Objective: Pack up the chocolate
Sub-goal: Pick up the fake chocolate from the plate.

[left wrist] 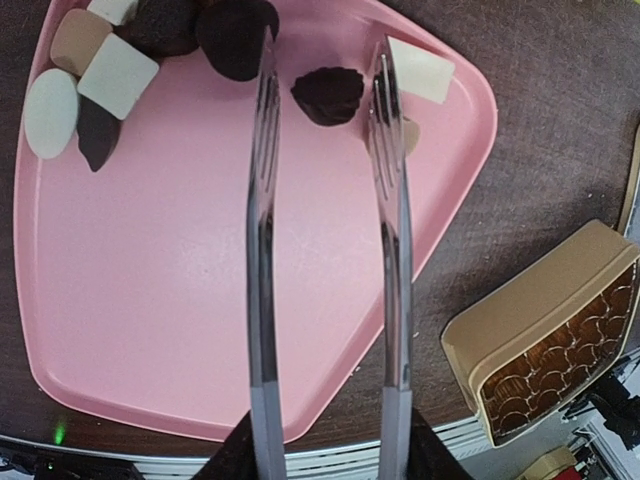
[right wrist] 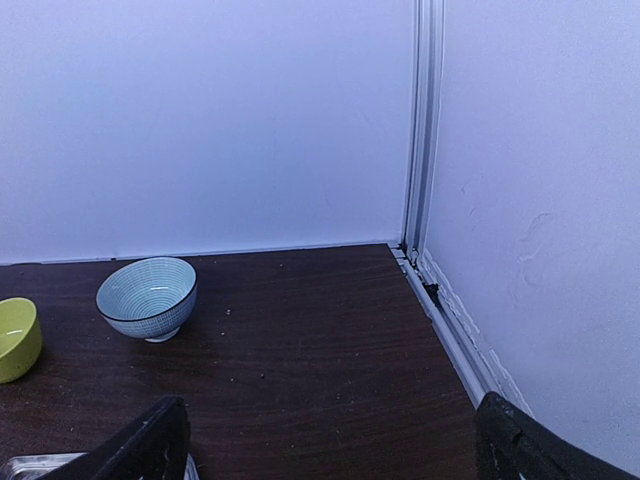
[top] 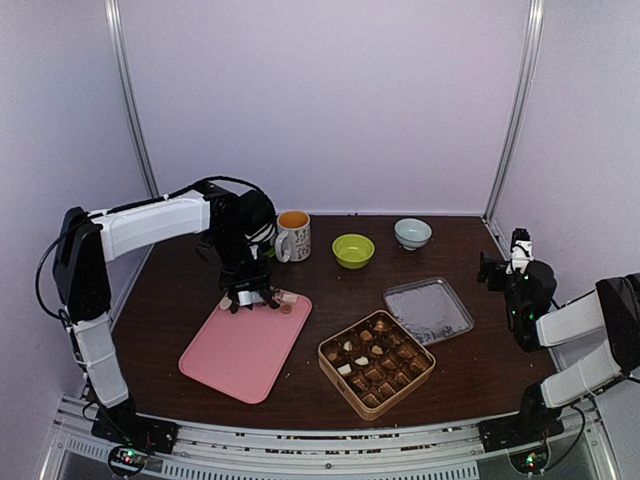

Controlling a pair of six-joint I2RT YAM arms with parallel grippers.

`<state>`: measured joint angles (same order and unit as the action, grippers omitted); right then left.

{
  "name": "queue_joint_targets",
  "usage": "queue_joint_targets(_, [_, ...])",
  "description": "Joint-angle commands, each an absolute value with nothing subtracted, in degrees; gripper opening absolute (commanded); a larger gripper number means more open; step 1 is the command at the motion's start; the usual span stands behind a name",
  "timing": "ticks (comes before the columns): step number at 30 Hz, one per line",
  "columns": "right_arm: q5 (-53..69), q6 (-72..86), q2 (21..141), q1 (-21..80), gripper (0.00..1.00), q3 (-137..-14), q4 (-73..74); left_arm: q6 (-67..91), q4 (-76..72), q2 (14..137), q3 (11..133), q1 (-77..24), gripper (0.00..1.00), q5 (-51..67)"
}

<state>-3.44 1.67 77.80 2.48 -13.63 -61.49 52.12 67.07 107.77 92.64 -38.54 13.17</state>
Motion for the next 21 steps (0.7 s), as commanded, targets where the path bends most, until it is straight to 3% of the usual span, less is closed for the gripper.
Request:
queue_joint_targets(1, [-3.34, 1.57, 77.89, 2.29, 1.0, -14.33, -62.41, 51.95, 68.95, 108.56, 95.12, -37.81, 0.43, 13.12])
queue_joint_targets(16, [-3.34, 1.58, 77.88, 2.33, 1.0, -14.33, -62.43, 49.97, 69.35, 112.23, 96.72, -37.75, 0.43, 15.96])
queue_joint_targets(21, [-3.34, 1.54, 77.87, 2.29, 1.0, -14.32, -62.4, 49.44, 69.37, 112.85, 96.68, -37.7, 0.38, 16.12])
